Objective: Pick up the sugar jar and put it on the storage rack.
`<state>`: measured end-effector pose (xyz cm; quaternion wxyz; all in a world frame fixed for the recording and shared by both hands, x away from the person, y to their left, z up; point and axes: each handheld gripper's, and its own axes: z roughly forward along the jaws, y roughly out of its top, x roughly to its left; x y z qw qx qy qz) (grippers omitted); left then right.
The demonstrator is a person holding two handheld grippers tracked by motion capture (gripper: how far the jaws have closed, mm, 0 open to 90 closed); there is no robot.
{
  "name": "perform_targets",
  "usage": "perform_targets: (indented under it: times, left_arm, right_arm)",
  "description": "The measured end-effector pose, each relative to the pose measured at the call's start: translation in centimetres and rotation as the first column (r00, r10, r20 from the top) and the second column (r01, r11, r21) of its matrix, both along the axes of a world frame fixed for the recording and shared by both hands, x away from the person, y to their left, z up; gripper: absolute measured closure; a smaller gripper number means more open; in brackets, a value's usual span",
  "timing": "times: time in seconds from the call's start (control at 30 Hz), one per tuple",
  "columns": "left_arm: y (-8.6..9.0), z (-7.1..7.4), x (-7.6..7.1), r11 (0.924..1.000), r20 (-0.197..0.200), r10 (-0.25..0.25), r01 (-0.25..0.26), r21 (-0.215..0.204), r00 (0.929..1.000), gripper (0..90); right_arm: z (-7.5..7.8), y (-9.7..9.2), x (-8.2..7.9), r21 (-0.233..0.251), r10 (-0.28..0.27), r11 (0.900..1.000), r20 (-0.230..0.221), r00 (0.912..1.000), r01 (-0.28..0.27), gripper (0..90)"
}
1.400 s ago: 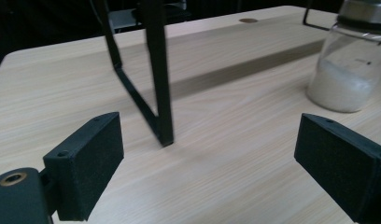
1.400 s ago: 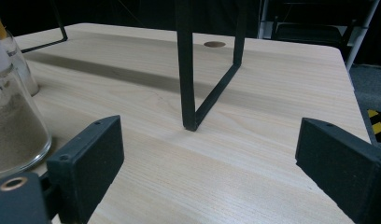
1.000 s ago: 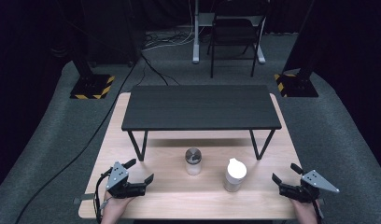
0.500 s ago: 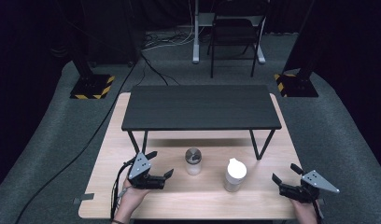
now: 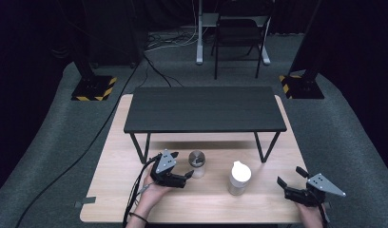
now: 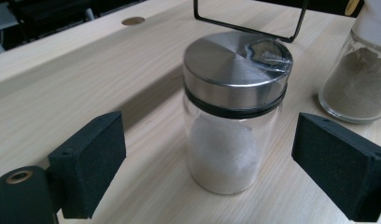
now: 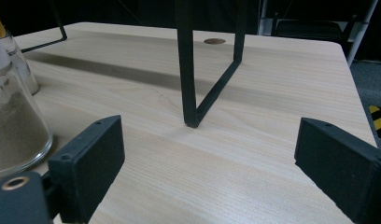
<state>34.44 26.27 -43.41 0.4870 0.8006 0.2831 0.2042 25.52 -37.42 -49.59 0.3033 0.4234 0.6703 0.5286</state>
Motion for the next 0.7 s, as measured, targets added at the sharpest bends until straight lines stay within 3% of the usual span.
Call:
perform_targets:
  times: [0.43,0.57,0.7]
  left_arm:
    - [-3.7,-1.4,1.3,0.9987,-0.041,0.009,-0.007,0.051,0.9991,10.8]
    - [-4.5,-2.0,1.3,0.9981,-0.037,0.023,-0.021,0.058,0.9991,13.6]
    - [-4.9,-2.3,1.1,0.9976,-0.029,0.039,-0.037,0.058,0.9988,22.5]
  right_arm:
    - [0.0,-0.1,0.0,0.001,0.003,1.0,-0.001,1.0,-0.003,7.3]
    - [0.0,-0.1,0.0,0.001,0.003,1.0,-0.002,1.0,-0.003,7.4]
    - [0.0,-0.1,0.0,0.001,0.004,1.0,-0.003,1.0,-0.004,7.6]
